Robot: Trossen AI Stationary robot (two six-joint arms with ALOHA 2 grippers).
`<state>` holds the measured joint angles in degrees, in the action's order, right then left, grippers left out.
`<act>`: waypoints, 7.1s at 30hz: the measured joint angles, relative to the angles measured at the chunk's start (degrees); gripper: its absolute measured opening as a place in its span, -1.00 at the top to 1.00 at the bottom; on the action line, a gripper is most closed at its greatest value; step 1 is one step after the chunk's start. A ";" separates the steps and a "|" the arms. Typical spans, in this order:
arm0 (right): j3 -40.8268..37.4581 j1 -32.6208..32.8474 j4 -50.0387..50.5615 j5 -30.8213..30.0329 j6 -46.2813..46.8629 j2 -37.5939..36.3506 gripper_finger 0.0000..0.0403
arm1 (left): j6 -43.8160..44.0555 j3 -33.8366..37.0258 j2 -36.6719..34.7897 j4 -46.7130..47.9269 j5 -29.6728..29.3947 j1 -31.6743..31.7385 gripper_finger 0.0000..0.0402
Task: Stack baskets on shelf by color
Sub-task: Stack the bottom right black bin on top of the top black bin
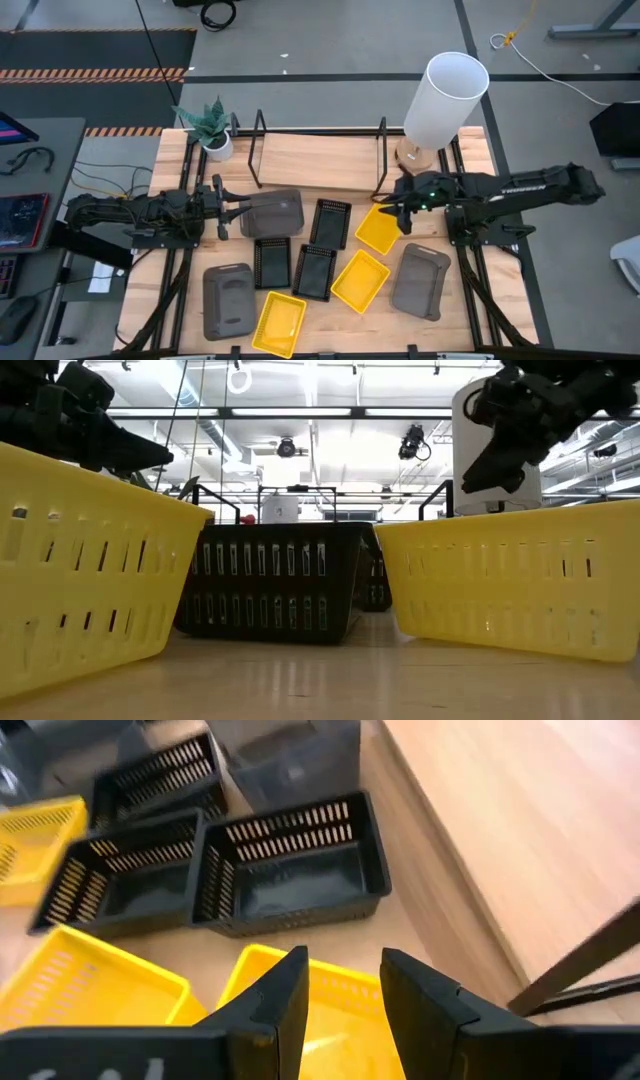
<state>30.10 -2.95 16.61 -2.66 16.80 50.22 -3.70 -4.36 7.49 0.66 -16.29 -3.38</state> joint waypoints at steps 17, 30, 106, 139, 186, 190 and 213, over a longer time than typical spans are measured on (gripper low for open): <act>17.58 6.96 4.23 0.77 -4.88 26.99 0.29 | 0.00 0.01 0.00 0.01 -0.02 -0.01 0.40; 35.33 7.78 16.87 -4.24 -8.11 43.86 0.15 | 0.02 0.00 0.00 0.01 0.00 -0.02 0.40; 65.01 27.97 16.41 0.79 -0.35 68.21 0.12 | 0.02 -0.02 1.75 -0.06 -0.01 0.04 0.40; 68.18 32.49 19.05 -14.91 4.20 78.24 0.17 | 0.01 0.02 1.88 0.01 0.01 0.04 0.40; 90.94 33.03 57.11 -23.27 6.09 78.02 0.97 | 0.02 0.02 1.88 0.01 0.00 0.02 0.40; 89.61 31.11 59.15 -26.65 6.64 78.05 0.97 | 0.02 0.02 1.88 0.01 0.00 0.03 0.40; 78.63 24.75 55.53 -29.56 8.97 78.05 0.95 | 0.01 0.02 1.88 0.01 0.00 0.02 0.40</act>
<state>108.73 21.80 72.14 -32.23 25.77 128.27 -3.69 -4.34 9.37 0.67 -16.29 -3.36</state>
